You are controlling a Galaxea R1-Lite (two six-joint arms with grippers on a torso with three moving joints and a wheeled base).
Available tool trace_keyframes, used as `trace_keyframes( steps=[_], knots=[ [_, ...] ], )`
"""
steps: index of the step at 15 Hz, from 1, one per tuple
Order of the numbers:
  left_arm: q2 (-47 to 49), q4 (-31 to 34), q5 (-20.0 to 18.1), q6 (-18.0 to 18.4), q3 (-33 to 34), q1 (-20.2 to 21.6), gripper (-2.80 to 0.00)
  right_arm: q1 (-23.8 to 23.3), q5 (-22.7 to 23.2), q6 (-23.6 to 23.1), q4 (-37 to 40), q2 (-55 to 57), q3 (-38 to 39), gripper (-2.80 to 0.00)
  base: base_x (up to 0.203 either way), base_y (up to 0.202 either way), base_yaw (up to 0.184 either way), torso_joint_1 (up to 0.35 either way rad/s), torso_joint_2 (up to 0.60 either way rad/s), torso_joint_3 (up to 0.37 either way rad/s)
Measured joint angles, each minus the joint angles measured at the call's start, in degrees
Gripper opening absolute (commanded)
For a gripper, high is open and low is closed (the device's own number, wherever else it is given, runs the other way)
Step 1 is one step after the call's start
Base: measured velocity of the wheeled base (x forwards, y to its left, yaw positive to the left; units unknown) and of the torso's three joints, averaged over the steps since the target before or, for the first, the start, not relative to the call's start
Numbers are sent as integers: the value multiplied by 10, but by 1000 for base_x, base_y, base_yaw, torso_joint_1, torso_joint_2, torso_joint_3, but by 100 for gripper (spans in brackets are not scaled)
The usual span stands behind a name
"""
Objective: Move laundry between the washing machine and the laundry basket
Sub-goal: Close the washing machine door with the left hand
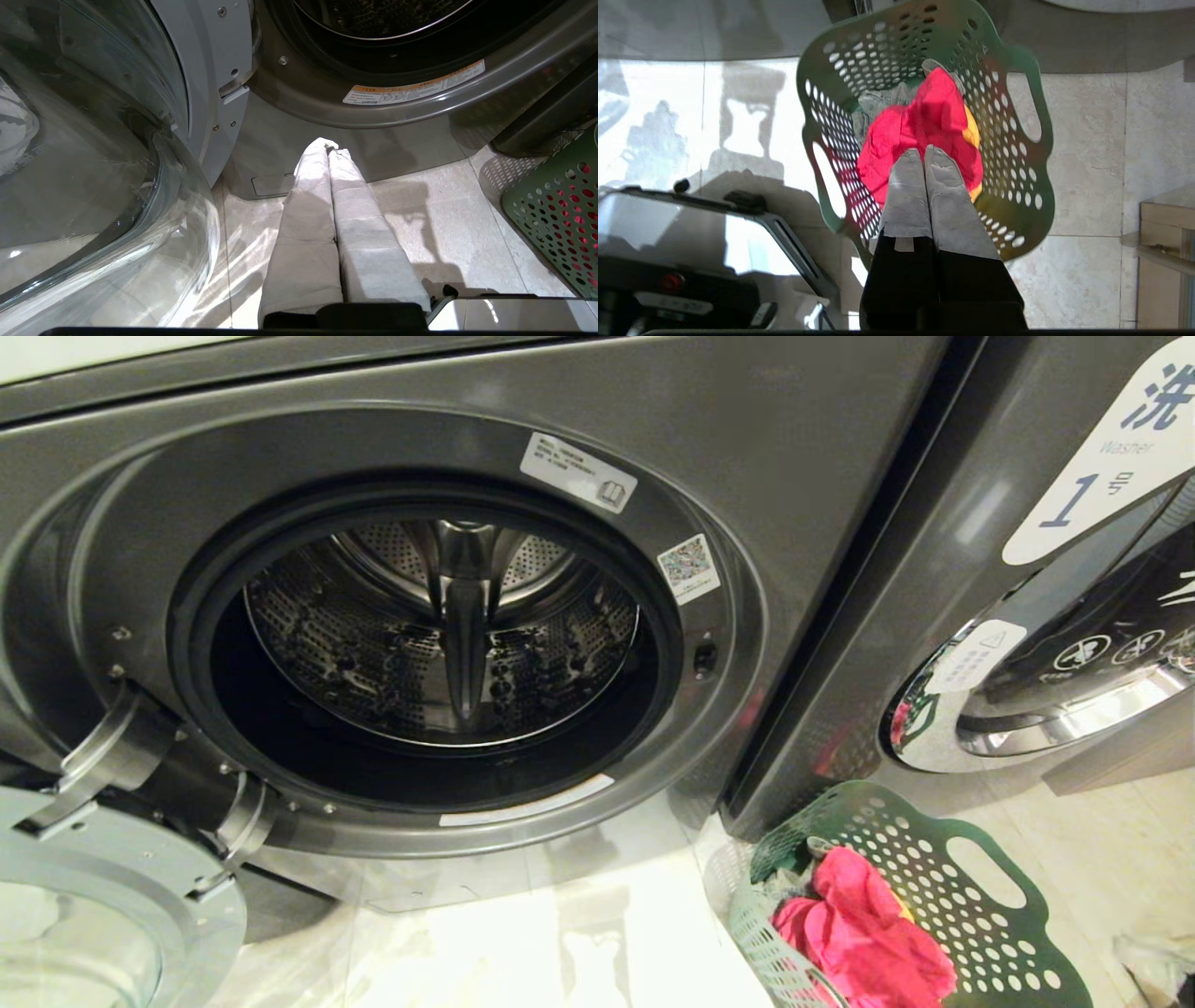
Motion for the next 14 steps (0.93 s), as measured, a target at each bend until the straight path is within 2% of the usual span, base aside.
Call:
trace_keyframes(
  steps=[3, 6, 10, 14],
  knots=[
    [0, 0, 0, 0, 0, 0, -280, -27, 7, -12, 1, -115, 91, -280, 0, 0, 0, 0, 0, 0],
    [0, 0, 0, 0, 0, 0, -280, -49, -13, -15, 37, -215, 142, -280, 0, 0, 0, 0, 0, 0],
    [0, 0, 0, 0, 0, 0, -280, -56, -26, 3, 46, -260, 156, -280, 0, 0, 0, 0, 0, 0],
    [0, 0, 0, 0, 0, 0, -280, -34, -24, 2, 49, -286, 157, -280, 0, 0, 0, 0, 0, 0]
  ],
)
